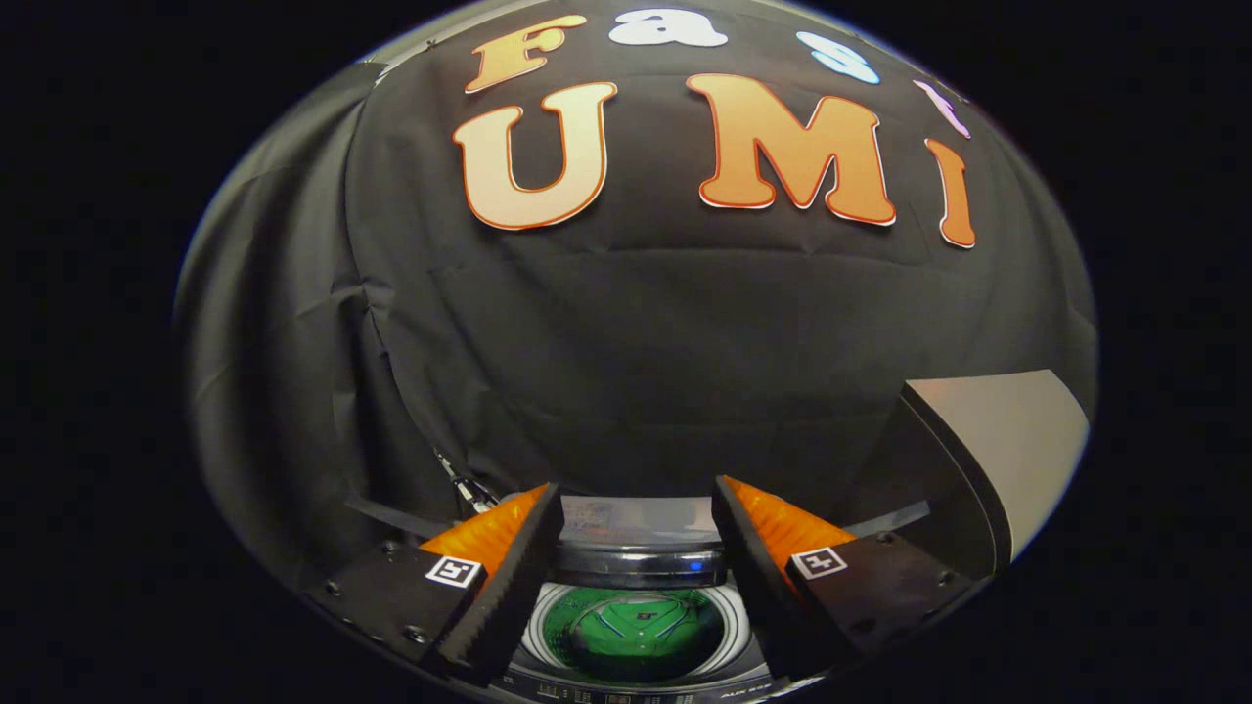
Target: Put the clothes into the washing machine and then close the washing machine lid.
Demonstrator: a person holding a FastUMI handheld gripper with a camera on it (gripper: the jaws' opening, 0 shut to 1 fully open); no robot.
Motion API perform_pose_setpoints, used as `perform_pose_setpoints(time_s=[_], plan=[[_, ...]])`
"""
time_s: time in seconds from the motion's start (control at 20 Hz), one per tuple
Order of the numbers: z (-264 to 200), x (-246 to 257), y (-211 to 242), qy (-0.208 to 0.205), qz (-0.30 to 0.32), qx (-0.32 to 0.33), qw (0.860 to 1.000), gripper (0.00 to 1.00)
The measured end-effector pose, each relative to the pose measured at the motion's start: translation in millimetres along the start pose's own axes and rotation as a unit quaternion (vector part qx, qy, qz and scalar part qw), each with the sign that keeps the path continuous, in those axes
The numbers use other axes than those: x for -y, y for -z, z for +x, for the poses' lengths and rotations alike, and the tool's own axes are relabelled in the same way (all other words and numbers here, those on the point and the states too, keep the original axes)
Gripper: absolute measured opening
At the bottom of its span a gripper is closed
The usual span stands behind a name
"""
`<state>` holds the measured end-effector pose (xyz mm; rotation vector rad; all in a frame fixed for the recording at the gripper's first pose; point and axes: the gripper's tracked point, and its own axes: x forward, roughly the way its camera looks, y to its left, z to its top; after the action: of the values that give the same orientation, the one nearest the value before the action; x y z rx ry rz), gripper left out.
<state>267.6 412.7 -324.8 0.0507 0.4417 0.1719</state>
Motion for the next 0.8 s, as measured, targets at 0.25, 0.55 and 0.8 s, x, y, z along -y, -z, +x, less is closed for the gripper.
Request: perform_pose_setpoints(time_s=[0.25,0.55,0.8], plan=[[-2.3,0.1,20.7,-0.002,-0.002,-0.002,1.000,0.99],[11.2,8.0,97.8,-0.012,0.033,-0.071,0.997,0.97],[15.6,16.3,163.4,-0.012,0.036,-0.126,0.991,0.96]])
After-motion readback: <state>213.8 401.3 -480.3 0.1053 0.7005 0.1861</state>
